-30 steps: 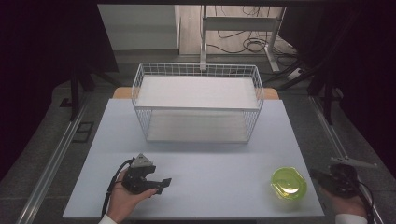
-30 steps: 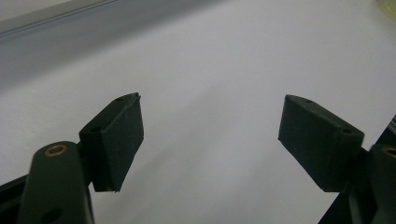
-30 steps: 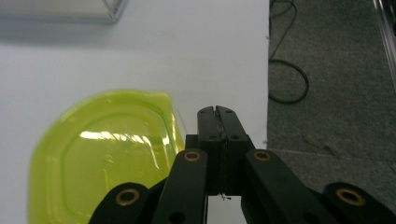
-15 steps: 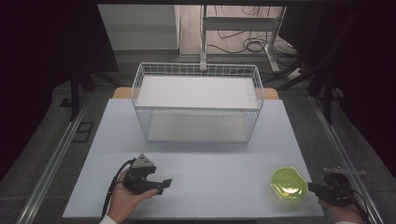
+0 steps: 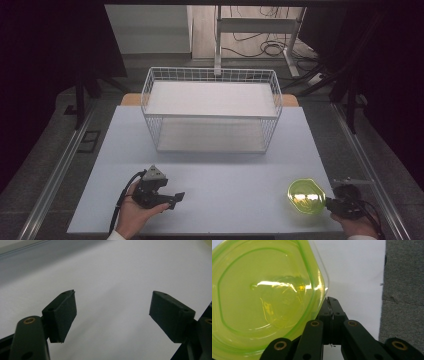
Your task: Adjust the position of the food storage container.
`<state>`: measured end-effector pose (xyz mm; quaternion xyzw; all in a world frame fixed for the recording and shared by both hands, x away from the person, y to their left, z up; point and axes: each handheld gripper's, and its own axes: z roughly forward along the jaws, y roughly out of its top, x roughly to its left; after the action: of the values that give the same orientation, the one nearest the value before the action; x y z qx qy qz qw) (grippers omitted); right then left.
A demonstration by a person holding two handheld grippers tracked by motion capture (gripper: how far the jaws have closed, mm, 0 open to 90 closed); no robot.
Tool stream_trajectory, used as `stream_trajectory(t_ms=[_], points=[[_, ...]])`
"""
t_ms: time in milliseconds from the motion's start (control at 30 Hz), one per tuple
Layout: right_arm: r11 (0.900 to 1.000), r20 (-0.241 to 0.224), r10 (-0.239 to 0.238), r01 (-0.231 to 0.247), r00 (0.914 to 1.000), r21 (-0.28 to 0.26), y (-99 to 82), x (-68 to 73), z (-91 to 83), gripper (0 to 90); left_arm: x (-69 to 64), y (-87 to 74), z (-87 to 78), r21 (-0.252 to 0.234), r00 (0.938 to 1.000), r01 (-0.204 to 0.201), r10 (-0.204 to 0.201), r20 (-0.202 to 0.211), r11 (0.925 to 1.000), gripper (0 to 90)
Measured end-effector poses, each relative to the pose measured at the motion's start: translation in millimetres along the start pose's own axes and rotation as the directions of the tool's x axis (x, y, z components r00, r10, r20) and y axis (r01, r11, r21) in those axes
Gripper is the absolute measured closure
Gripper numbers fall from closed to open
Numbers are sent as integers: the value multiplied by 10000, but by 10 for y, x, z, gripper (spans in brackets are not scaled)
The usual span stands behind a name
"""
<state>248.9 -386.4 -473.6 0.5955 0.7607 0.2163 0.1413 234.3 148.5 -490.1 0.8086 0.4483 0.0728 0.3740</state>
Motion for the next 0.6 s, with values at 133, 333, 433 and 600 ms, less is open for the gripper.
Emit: stream_trajectory(t_ms=[133,333,433,600], points=[[9999,-115,9,-8,9999,109,6,33,32,887,-3,-1,8,18,10000,-13,13,-13,10000,218],[10000,-175,-42,42,9998,30,56,138,54,887,-2,-1,14,52,10000,-20,20,-11,10000,217],[9999,-286,-140,141,9995,12,109,261,88,887,4,-3,15,54,10000,-11,11,-9,10000,217],[9992,-397,-394,394,9984,-25,198,420,142,887,19,-11,17,80,10000,13,-13,-18,10000,217]])
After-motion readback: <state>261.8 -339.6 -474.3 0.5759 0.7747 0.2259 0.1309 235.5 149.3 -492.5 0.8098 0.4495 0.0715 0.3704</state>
